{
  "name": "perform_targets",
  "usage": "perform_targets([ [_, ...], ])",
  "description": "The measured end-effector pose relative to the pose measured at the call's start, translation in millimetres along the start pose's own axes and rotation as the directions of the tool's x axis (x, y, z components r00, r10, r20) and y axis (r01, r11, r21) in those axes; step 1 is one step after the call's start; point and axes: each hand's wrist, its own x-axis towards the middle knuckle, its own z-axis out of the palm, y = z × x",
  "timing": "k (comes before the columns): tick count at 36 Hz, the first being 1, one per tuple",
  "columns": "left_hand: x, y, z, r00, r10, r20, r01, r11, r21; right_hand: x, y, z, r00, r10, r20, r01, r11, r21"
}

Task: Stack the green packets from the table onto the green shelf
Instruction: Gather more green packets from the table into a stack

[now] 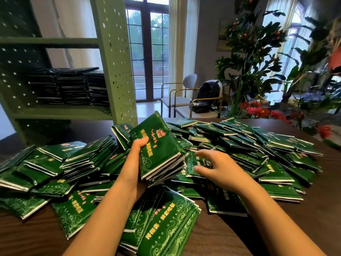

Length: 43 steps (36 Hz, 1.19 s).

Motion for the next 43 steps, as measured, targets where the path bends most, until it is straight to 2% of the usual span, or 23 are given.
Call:
perform_targets([
  [2, 1, 0, -1, 1.0, 0.002, -0.007, -0.003, 1.0, -0.025, -2, -1, 1, 0.989, -0.001, 0.148, 0.013, 0.996, -0.085],
  [4, 1, 0, -2, 1.0, 0.003, -0.003, -0.003, 0.997, -0.074, -3, -3, 2, 0.979, 0.015, 0.204, 0.013, 0.99, -0.139],
  [8, 2, 2, -2, 1.0, 0.007, -0.019, -0.009, 0.991, -0.134, -2, -1, 2, 0.985, 0.057, 0.165, -0.031, 0.988, -0.152],
  [13, 2, 2, -2, 0.999, 0.004, -0.054, -0.011, 0.991, -0.136, -4, 2, 0, 0.975, 0.077, 0.208, -0.033, 0.978, -0.206],
  [17, 3, 2, -4, 0.999, 0.014, -0.05, -0.023, 0.984, -0.175, -3, 1, -1, 0.985, 0.042, 0.164, -0.019, 0.99, -0.139],
  [24, 2, 2, -2, 0.998, 0.009, -0.065, -0.022, 0.979, -0.205, 0, 0, -1, 0.999, 0.008, -0.041, -0.008, 1.0, 0.006],
  [27, 3, 2, -1, 0.999, 0.018, -0.049, -0.028, 0.975, -0.22, 0, -1, -1, 0.979, 0.011, -0.202, 0.028, 0.982, 0.188],
  [29, 3, 2, -2, 0.998, 0.024, -0.052, -0.034, 0.976, -0.214, 0, -2, -3, 0.947, 0.019, -0.321, 0.091, 0.942, 0.323],
  [34, 4, 1, -2, 0.998, 0.03, -0.056, -0.04, 0.982, -0.186, 0, -3, -6, 0.835, 0.07, -0.546, 0.264, 0.819, 0.509],
  [38, 6, 0, -3, 1.0, 0.013, -0.021, -0.016, 0.99, -0.139, 0, -4, -8, 0.747, 0.033, -0.664, 0.401, 0.775, 0.489],
  [43, 9, -3, -2, 1.0, -0.021, 0.017, 0.022, 0.993, -0.117, -4, -13, -5, 0.726, -0.015, -0.688, 0.506, 0.69, 0.518],
])
